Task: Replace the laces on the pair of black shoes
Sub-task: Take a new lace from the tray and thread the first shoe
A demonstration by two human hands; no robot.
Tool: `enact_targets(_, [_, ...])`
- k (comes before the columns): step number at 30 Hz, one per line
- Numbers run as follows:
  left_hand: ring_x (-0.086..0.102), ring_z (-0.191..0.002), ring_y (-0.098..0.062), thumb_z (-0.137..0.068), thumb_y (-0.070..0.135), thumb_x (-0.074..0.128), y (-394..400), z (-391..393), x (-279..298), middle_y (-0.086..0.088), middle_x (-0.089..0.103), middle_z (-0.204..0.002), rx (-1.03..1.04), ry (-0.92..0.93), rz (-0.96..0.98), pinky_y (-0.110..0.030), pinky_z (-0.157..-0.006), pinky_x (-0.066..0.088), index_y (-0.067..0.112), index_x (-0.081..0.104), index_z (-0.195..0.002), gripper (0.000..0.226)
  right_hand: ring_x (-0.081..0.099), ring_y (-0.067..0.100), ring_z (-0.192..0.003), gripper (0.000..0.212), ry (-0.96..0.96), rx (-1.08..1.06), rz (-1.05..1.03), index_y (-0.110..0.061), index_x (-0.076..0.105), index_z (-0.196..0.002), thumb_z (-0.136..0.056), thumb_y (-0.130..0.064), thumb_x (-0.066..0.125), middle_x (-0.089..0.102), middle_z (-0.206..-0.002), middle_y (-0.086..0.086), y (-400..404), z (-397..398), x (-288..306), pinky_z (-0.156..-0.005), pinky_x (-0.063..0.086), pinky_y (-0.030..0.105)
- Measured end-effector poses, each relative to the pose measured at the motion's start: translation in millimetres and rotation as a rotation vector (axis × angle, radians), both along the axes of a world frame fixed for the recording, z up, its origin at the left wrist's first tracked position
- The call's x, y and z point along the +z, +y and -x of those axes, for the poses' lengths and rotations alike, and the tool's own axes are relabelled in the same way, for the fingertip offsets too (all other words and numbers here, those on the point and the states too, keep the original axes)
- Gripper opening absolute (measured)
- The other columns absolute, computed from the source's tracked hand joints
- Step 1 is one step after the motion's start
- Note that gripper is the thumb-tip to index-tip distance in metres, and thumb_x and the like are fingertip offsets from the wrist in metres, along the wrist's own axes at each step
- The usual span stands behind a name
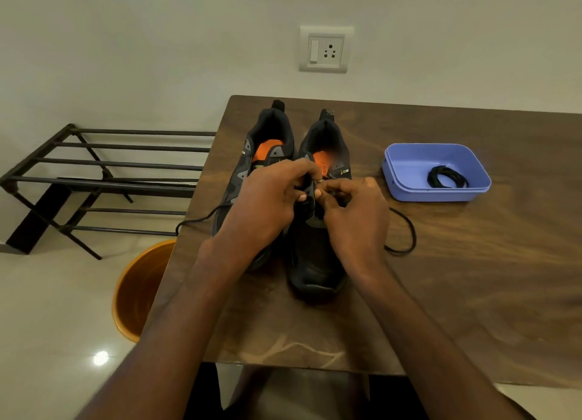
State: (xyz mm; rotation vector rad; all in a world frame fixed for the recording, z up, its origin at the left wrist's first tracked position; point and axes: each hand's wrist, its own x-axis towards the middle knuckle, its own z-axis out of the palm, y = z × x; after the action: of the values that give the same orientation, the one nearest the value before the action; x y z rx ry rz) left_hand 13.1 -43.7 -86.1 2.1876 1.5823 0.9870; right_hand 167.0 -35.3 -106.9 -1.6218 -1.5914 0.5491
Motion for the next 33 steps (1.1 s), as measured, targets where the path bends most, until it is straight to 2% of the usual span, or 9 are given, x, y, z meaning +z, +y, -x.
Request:
enact_targets(7, [0.065,-0.088,-0.006,-0.093,0.015,0.072,-1.8,2.8,-3.4,0.008,0.068,-0.095,0.051,-0.046,0.038,-0.032,-0.083,0.059,0.019,0.069,-0.098,0.007,0.058,0.013,-0.101,0.024,0.030,0.149,0.013,-0.025,0.078,-0.111,-0.094,-0.011,0.070,0.052,-0.105,-0.007,6.3,-6.6,0.6,-0.085,0.057,0.034])
enact_targets(13, [0.063,-0.082,-0.009,-0.094,0.014,0.067,-4.4,0.2,-4.3,0.006,0.063,-0.094,0.059,-0.083,0.000,-0.026,-0.075,0.056,0.016,0.063,-0.097,0.005,0.058,0.013,-0.099,0.031,-0.272,0.161,-0.100,-0.033,0.070,-0.125,-0.094,-0.034,0.069,0.054,-0.110,-0.007,1.3,-17.2,0.4,-0.086,0.057,0.045])
enact_targets(16, [0.071,-0.091,-0.015,-0.102,0.007,0.051,-7.0,2.3,18.5,-0.004,0.070,-0.100,0.097,-0.509,-0.053,-0.024,-0.073,0.058,0.011,0.055,-0.103,0.006,0.056,0.013,-0.101,0.034,-0.270,0.186,-0.094,-0.036,0.068,-0.125,-0.093,-0.049,0.066,0.053,-0.109,-0.008,1.0,-20.6,3.1,-0.085,0.056,0.048])
enact_targets(19, [0.069,-0.076,-0.026,-0.110,0.009,0.038,-7.4,10.9,37.0,-0.008,0.063,-0.086,0.123,-0.910,-0.137,-0.024,-0.060,0.051,0.012,0.046,-0.109,0.009,0.051,0.013,-0.110,0.052,-0.321,0.234,-0.067,-0.039,0.061,-0.130,-0.087,-0.067,0.064,0.049,-0.117,-0.007,-0.6,-21.7,3.5,-0.092,0.053,0.049])
enact_targets(21, [0.063,-0.072,-0.017,-0.110,0.017,0.044,-6.5,13.2,31.7,-0.002,0.059,-0.085,0.179,-0.704,-0.145,-0.022,-0.062,0.049,0.012,0.049,-0.117,0.010,0.049,0.014,-0.115,0.065,-0.352,0.264,-0.080,-0.040,0.052,-0.137,-0.082,-0.071,0.067,0.045,-0.122,-0.007,0.0,-21.9,2.6,-0.095,0.051,0.050])
enact_targets(25, [0.051,-0.094,-0.007,-0.097,0.032,0.068,-2.1,5.6,-0.5,0.004,0.057,-0.105,0.168,0.059,-0.048,-0.017,-0.082,0.040,0.020,0.068,-0.112,0.020,0.048,0.017,-0.123,0.085,-0.308,0.283,-0.111,-0.038,0.042,-0.146,-0.074,-0.076,0.063,0.042,-0.135,-0.005,6.2,-24.4,-0.4,-0.097,0.051,0.050])
enact_targets(28, [0.050,-0.101,-0.012,-0.093,0.024,0.073,0.1,3.8,-4.2,0.003,0.060,-0.104,0.125,0.103,0.007,-0.033,-0.089,0.047,0.018,0.073,-0.097,0.007,0.048,0.016,-0.128,0.092,-0.256,0.294,-0.086,-0.038,0.041,-0.147,-0.069,-0.082,0.060,0.039,-0.141,-0.007,9.7,-26.0,-3.4,-0.100,0.052,0.051])
enact_targets(30, [0.060,-0.097,-0.012,-0.097,0.015,0.067,-1.4,2.3,2.1,0.002,0.065,-0.100,0.104,-0.048,-0.032,-0.035,-0.087,0.054,0.014,0.069,-0.095,0.003,0.048,0.015,-0.128,0.093,-0.234,0.302,-0.080,-0.040,0.041,-0.146,-0.067,-0.085,0.061,0.038,-0.142,-0.008,11.8,-28.1,-5.1,-0.100,0.052,0.051])
enact_targets(33, [0.071,-0.095,-0.019,-0.110,0.014,0.045,-6.9,2.5,28.3,-0.005,0.071,-0.095,0.064,-0.794,-0.010,-0.028,-0.078,0.058,0.010,0.057,-0.103,0.014,0.048,0.015,-0.128,0.094,-0.209,0.314,-0.075,-0.043,0.040,-0.144,-0.064,-0.086,0.062,0.037,-0.142,-0.009,13.1,-30.5,-6.0,-0.100,0.052,0.051])
